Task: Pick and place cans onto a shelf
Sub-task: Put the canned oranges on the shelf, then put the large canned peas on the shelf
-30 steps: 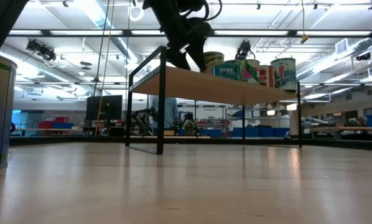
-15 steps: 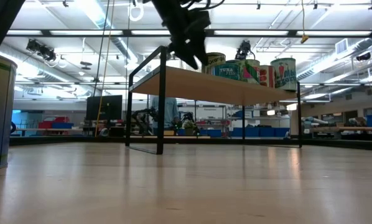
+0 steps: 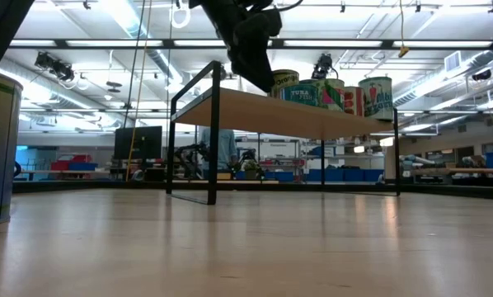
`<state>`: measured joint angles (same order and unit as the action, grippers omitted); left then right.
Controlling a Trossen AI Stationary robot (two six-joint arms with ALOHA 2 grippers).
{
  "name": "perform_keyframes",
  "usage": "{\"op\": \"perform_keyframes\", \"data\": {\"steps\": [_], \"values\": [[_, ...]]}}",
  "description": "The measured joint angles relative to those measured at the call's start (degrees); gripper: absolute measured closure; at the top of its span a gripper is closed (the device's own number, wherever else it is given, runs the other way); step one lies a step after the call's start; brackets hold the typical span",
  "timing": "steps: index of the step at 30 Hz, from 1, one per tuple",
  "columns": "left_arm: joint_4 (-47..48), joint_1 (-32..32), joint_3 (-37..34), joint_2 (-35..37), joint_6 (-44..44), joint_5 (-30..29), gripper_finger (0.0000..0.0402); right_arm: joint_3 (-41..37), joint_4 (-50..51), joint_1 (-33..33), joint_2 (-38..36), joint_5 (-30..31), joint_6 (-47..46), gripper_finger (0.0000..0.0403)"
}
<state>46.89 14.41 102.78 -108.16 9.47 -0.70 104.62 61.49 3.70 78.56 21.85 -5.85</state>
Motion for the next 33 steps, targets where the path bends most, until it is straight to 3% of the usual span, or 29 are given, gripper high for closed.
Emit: {"op": "perform_keyframes", "data": {"steps": [9,23,33], "values": [[0.39,0.61,-0.04,-0.72,0.02,-2.87,0.0202,0.00,-0.07,0.00,0.00,0.00,-0.17,0.0031],[-5.01,0.48,-0.04,-2.10,-1.37,-4.61,0.0205,0.00,-0.19,0.00,0.00,-0.02,-1.11,0.0031],[0.44,-0.42,0.15,-0.21,-1.19,-0.32,0.0205,0.00,0.30,-0.01,0.00,-0.02,-1.51,0.0031]]}}
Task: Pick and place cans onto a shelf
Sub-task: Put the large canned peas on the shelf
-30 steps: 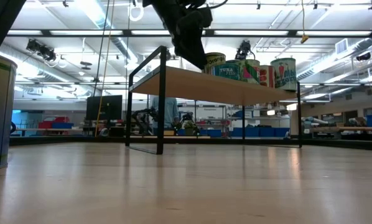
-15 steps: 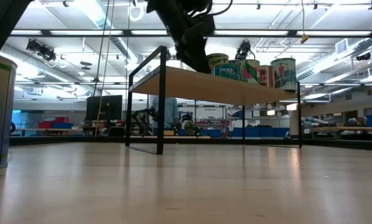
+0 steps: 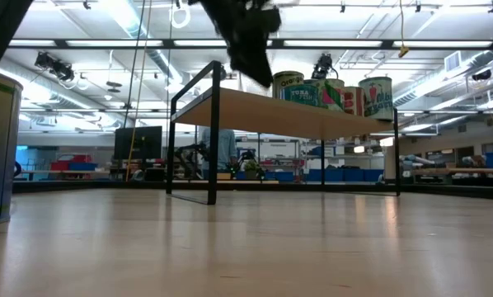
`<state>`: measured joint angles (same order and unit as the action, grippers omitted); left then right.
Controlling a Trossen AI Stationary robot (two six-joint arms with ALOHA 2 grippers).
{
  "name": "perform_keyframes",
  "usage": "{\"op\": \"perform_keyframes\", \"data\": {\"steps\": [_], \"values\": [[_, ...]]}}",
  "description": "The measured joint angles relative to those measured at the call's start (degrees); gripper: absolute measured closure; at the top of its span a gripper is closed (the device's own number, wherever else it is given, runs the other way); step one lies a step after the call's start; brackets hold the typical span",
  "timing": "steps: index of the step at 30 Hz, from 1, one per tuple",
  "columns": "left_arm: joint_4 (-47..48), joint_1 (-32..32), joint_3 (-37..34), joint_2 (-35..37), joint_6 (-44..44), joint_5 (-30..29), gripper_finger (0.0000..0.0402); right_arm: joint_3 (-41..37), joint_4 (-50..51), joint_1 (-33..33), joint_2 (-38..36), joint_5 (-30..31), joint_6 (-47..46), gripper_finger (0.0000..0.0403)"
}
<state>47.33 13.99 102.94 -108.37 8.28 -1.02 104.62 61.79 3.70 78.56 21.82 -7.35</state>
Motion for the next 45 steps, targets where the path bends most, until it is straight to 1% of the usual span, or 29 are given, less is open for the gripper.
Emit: {"op": "perform_keyframes", "data": {"steps": [2,5,7,10,12,15,19,22,24,28,36,40,45], "values": [[-0.48,-0.52,0.44,1.79,0.36,-0.09,0.0205,0.00,0.08,0.01,0.00,0.00,0.00,0.0031],[1.42,-1.22,0.46,4.50,-0.06,-0.38,0.0205,0.00,0.46,-0.01,0.00,0.00,0.01,0.0031],[3.66,-1.67,0.44,6.39,-1.01,0.25,0.0205,0.00,0.86,0.01,0.00,0.00,0.25,0.0031],[7.67,-2.45,0.45,8.67,-4.77,1.87,0.0204,0.00,0.91,-0.01,0.00,0.00,0.60,0.0031],[11.61,-3.55,0.45,9.32,-6.19,3.02,0.0194,0.00,0.91,-0.01,0.00,0.02,1.07,0.0031],[17.91,-6.31,0.42,9.47,-7.81,3.31,0.0161,0.00,0.91,0.01,0.00,0.02,1.70,0.0031],[24.33,-10.54,0.39,9.47,-12.35,4.40,0.0100,0.00,0.90,0.00,0.00,-0.40,2.49,0.0031],[24.77,-13.79,0.39,9.47,-15.12,5.24,0.0065,0.00,0.90,-0.01,0.00,-0.46,3.00,0.0031],[24.52,-15.59,0.39,9.47,-17.29,3.61,0.0053,0.00,0.86,0.00,0.00,-0.46,3.06,0.0031],[24.63,-18.76,0.36,9.98,-21.75,-0.46,0.0050,0.00,0.87,0.00,0.00,-1.09,3.98,0.0031],[30.29,-28.88,0.28,10.33,-33.29,-2.16,0.0049,0.00,0.58,0.00,0.00,-4.09,4.45,0.0031],[30.63,-34.60,-1.04,10.30,-39.98,-0.62,0.0049,0.00,0.41,-0.01,0.00,-5.34,4.53,0.0031],[30.36,-41.06,-3.88,10.24,-49.10,3.47,0.0049,0.00,0.42,-0.08,0.00,-6.68,4.54,0.0031]]}}
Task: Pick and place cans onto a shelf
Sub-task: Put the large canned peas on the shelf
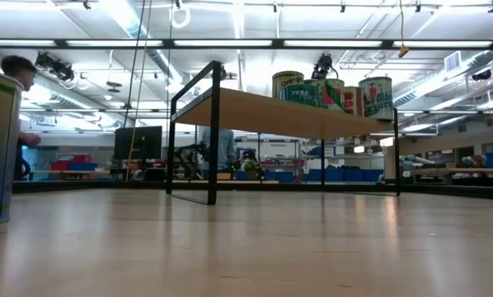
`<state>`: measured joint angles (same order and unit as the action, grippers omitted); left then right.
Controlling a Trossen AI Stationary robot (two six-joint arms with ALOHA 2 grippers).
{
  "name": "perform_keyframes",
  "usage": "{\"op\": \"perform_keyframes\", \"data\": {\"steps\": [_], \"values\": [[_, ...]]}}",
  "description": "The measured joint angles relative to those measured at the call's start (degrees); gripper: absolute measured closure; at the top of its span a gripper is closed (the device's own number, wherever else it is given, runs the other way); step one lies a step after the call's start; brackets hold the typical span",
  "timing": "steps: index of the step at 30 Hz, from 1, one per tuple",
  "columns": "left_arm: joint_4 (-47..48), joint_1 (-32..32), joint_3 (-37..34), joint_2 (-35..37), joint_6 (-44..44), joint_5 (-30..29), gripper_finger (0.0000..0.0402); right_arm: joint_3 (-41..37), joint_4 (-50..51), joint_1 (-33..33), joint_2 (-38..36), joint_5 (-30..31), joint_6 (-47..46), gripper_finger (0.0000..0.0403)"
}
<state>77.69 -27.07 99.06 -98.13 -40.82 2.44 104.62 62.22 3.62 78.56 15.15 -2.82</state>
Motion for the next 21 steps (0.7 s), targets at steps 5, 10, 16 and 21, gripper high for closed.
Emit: {"op": "perform_keyframes", "data": {"steps": [5,10,16,21], "values": [[-0.34,-6.63,-4.00,0.00,-6.23,1.04,0.0049,0.00,0.00,-0.22,0.00,-0.07,0.45,0.0031],[-2.80,-12.03,-9.30,1.37,-12.84,0.76,0.0050,0.00,0.00,-0.99,0.00,-0.08,0.51,0.0031],[-7.01,-15.80,-19.88,8.88,-22.99,0.17,0.0063,0.00,0.00,-1.03,0.00,-0.09,0.06,0.0031],[-9.15,-17.37,-28.43,18.30,-32.10,-2.21,0.0071,0.00,0.00,-1.05,0.13,-0.10,-0.72,0.0031]]}}
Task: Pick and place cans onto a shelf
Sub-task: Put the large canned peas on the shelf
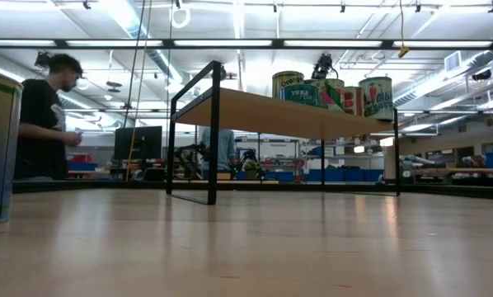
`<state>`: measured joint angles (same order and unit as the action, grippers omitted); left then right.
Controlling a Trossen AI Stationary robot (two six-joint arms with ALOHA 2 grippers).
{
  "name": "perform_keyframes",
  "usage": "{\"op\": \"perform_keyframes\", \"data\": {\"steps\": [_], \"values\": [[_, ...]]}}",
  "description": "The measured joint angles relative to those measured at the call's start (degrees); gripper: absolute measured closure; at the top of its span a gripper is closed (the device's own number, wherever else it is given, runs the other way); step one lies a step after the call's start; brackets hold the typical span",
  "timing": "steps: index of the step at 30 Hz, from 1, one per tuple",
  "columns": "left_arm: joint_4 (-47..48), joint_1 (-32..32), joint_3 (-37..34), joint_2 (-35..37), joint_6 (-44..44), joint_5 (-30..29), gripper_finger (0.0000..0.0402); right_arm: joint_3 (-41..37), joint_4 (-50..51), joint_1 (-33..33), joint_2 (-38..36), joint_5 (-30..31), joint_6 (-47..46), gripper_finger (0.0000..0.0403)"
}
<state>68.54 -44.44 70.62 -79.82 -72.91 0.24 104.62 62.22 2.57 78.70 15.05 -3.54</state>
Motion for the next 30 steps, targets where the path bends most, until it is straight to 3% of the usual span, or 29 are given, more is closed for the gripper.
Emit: {"op": "perform_keyframes", "data": {"steps": [6,21,30], "values": [[-6.27,-1.67,-4.67,1.92,-0.94,-2.93,0.0062,0.00,0.00,-0.02,0.00,0.00,-1.44,0.0031],[-17.05,-1.73,-10.95,-5.47,8.05,-7.12,0.0045,0.00,-2.60,-1.37,0.00,0.24,-2.40,0.0031],[-21.56,-0.70,-11.29,-9.43,10.64,-8.38,0.0045,0.00,-3.06,-1.77,0.00,0.26,-2.53,0.0031]]}}
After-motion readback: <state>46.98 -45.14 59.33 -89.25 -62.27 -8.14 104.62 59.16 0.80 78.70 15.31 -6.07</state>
